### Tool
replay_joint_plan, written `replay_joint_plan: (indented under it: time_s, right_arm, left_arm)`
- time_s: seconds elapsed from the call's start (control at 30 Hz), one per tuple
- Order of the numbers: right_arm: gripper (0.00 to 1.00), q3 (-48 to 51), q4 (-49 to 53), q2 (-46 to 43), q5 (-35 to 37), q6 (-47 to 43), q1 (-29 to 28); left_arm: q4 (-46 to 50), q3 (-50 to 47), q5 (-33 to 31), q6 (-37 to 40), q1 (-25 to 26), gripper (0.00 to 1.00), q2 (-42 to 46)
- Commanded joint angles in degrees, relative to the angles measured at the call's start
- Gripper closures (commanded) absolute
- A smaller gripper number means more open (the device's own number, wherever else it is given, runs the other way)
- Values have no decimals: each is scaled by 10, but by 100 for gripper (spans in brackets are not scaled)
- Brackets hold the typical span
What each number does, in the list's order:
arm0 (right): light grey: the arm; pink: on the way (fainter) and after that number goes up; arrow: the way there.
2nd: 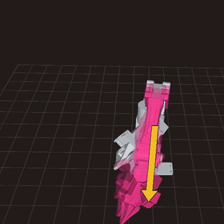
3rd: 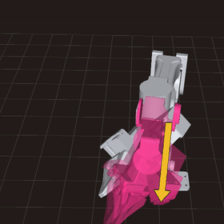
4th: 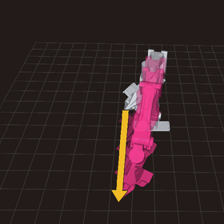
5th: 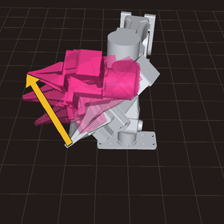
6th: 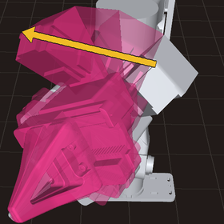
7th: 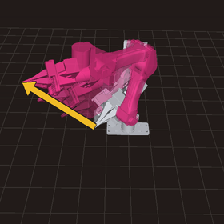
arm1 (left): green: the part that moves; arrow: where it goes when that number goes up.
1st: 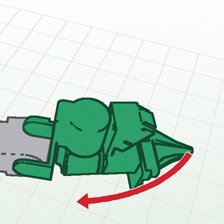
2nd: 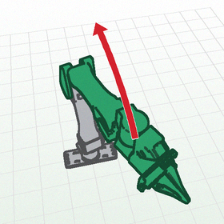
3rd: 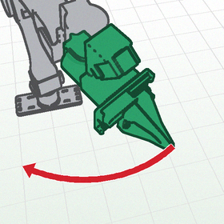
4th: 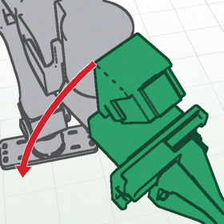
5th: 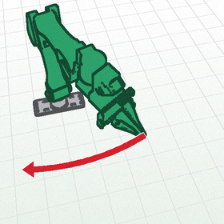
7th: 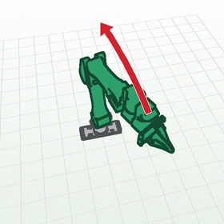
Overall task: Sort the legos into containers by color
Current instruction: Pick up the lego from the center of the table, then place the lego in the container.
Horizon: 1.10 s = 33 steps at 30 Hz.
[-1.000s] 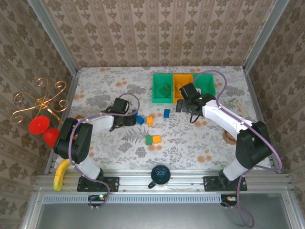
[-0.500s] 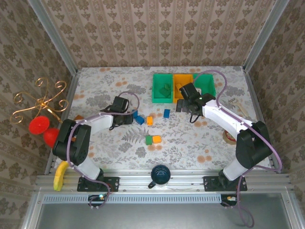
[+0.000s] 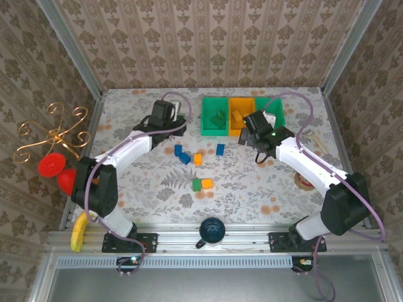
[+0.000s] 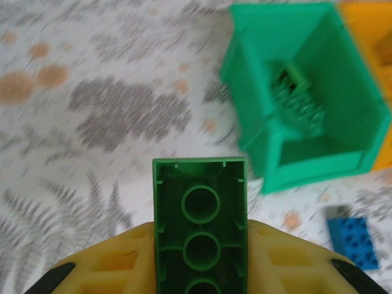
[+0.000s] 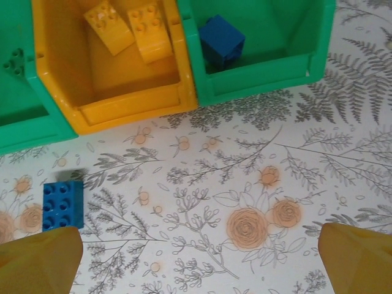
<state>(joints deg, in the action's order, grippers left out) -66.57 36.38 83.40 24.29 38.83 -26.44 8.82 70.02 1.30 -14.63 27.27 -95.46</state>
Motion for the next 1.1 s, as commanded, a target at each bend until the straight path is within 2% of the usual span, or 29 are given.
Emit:
replay_joint_plan:
  time_s: [0.0,0.3,0.6,0.87,1.07]
  right_arm:
    - [0,13,20,-21,47,26,-4]
    - [0,21,25,-20,48,34,-4]
    - [0,18,11,-12,41,30,-4]
    - [0,26,-2,2,27,34,-8]
    - [0,16,-1,23,23,32,-17]
  left_arm:
    - [-7,64,31,32,19,75,-55]
    - [34,240,67,46,47,74,-191]
    - [66,350,81,38,55,71,-288]
    - [85,406,86,31,59,56,-334]
    - [86,411,88,29,60,44,-324]
